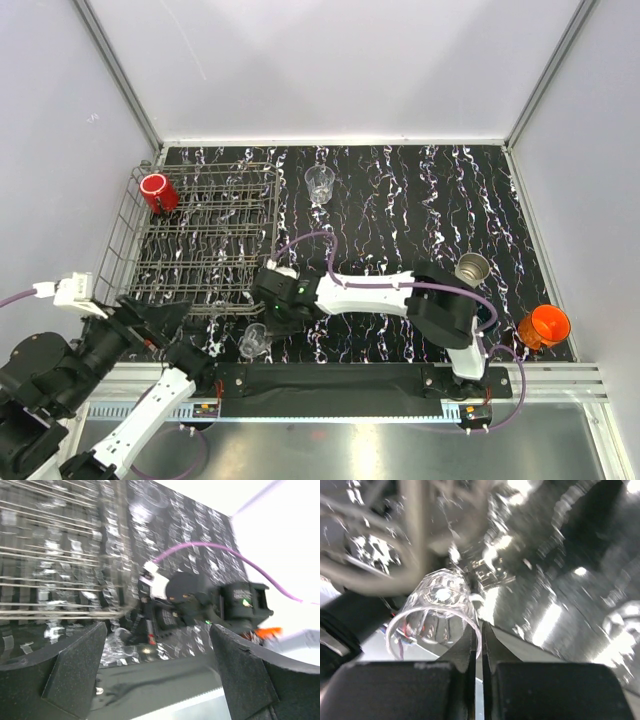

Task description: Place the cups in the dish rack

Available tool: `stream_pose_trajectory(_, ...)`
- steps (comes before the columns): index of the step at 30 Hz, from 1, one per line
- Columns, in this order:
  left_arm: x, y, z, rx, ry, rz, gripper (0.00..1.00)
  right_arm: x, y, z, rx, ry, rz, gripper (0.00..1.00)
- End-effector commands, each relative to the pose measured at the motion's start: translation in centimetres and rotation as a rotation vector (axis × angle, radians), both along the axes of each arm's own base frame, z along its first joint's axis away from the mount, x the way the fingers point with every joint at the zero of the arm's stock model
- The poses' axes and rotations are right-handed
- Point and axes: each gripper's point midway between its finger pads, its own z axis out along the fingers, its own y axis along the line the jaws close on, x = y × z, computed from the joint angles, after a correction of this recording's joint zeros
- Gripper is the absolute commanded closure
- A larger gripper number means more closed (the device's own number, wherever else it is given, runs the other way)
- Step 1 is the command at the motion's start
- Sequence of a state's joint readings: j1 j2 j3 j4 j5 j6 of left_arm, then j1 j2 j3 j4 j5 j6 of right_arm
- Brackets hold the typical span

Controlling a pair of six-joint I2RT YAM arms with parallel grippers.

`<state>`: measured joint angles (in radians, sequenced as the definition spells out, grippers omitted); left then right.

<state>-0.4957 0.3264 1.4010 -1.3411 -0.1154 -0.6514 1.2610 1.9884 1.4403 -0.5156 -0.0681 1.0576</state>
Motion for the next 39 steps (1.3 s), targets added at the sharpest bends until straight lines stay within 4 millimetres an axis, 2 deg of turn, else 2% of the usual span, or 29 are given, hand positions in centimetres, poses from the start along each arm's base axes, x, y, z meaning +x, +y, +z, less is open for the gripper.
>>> stream_pose_trajectory(1, -1.4, -3.9, 0.6, -0.084, -0.051, -0.228, 0.09, -0.4, -3.6, 1.6, -0.042, -0.073, -0.078, 1.0)
stream_pose_trajectory(2, -1.7, -5.1, -0.4, -0.107, -0.023, -0.29, 0.08, -0.6, -3.9, 2.3, -0.02, -0.066, -0.086, 1.0)
stream_pose_trajectory(3, -1.9, -5.7, 0.0, -0.151, -0.034, -0.317, 0.07, -0.7, -4.3, 4.8, 0.039, -0.082, -0.098, 1.0)
stream_pose_trajectory(4, -2.4, -5.9, -0.1, -0.176, -0.032, -0.331, 0.06, -1.0, -5.5, 4.9, 0.03, -0.076, -0.112, 1.0)
stream_pose_trajectory(5, -2.8, -6.2, -0.2, -0.234, 0.019, -0.327, 0.04, -1.7, -5.6, 7.9, 0.118, -0.049, -0.117, 1.0)
stream_pose_trajectory(7, -3.5, -6.8, 1.0, -0.286, 0.014, -0.37, 0.01, -2.5, -5.2, 10.9, 0.246, -0.05, -0.069, 1.0)
stream_pose_trajectory(8, -4.1, -7.5, 1.5, -0.326, 0.026, -0.412, 0.01, -2.7, -5.5, 14.0, 0.342, -0.068, -0.06, 1.0)
stream_pose_trajectory(9, -4.3, -7.7, 1.7, -0.345, 0.032, -0.423, 0.01, -2.8, -5.5, 15.8, 0.409, -0.081, -0.063, 1.0)
stream_pose_trajectory(10, -4.5, -7.8, 2.1, -0.363, 0.027, -0.432, 0.01, -3.2, -6.0, 16.6, 0.448, -0.068, -0.062, 1.0)
stream_pose_trajectory(11, -4.9, -8.1, 3.5, -0.398, -0.012, -0.465, 0.01, -3.6, -6.6, 19.5, 0.546, -0.078, -0.049, 1.0)
stream_pose_trajectory(13, -5.4, -8.3, 4.9, -0.424, -0.067, -0.504, 0.01, -4.3, -6.9, 22.7, 0.663, -0.082, -0.01, 1.0)
stream_pose_trajectory(14, -5.9, -8.5, 6.3, -0.441, -0.132, -0.539, 0.01, -4.7, -7.7, 25.0, 0.731, -0.097, 0.007, 1.0)
stream_pose_trajectory(16, -6.1, -9.0, 7.0, -0.453, -0.17, -0.584, 0.01, -5.2, -8.6, 27.6, 0.8, -0.122, 0.039, 1.0)
stream_pose_trajectory(17, -6.0, -9.2, 8.1, -0.477, -0.217, -0.6, 0.01, -5.6, -9.5, 29.3, 0.844, -0.135, 0.051, 1.0)
stream_pose_trajectory(19, -5.1, -9.7, 8.6, -0.502, -0.243, -0.61, 0.01, -6.2, -10.4, 31.0, 0.905, -0.156, 0.09, 1.0)
stream_pose_trajectory(20, -4.8, -9.7, 9.9, -0.528, -0.303, -0.611, 0.01, -6.5, -11.4, 32.3, 0.951, -0.172, 0.105, 1.0)
stream_pose_trajectory(22, -3.4, -10.3, 10.4, -0.547, -0.32, -0.602, 0.01, -7.3, -12.3, 34.0, 1.013, -0.179, 0.171, 1.0)
stream_pose_trajectory(23, -3.4, -10.4, 12.1, -0.569, -0.396, -0.628, 0.01, -7.6, -13.0, 35.0, 1.043, -0.189, 0.196, 1.0)
stream_pose_trajectory(25, -2.4, -11.8, 12.7, -0.574, -0.396, -0.687, 0.01, -7.5, -14.0, 36.4, 1.065, -0.208, 0.227, 1.0)
stream_pose_trajectory(26, -2.1, -12.4, 13.8, -0.6, -0.435, -0.725, 0.01, -7.5, -14.2, 36.8, 1.074, -0.215, 0.241, 1.0)
stream_pose_trajectory(27, -2.0, -12.8, 14.2, -0.61, -0.448, -0.755, 0.01, -6.8, -14.5, 37.6, 1.087, -0.235, 0.243, 1.0)
stream_pose_trajectory(28, -1.4, -13.4, 14.3, -0.608, -0.445, -0.778, 0.01, -7.3, -14.7, 37.8, 1.095, -0.214, 0.287, 1.0)
stream_pose_trajectory(29, -1.5, -13.5, 15.3, -0.605, -0.498, -0.798, 0.01, -7.0, -14.5, 37.7, 1.088, -0.209, 0.301, 1.0)
stream_pose_trajectory(33, -0.7, -15.0, 15.9, -0.567, -0.487, -0.88, 0.01, -5.5, -14.2, 37.9, 1.073, -0.218, 0.327, 1.0)
stream_pose_trajectory(34, -0.7, -15.2, 16.0, -0.568, -0.483, -0.895, 0.01, -5.1, -14.0, 37.8, 1.077, -0.191, 0.328, 1.0)
stream_pose_trajectory(35, -0.5, -15.2, 15.8, -0.564, -0.471, -0.885, 0.01, -5.0, -13.8, 38.7, 1.123, -0.2, 0.345, 1.0)
stream_pose_trajectory(39, -0.2, -15.0, 15.2, -0.554, -0.446, -0.852, 0.01, -4.9, -13.3, 38.7, 1.14, -0.171, 0.356, 1.0)
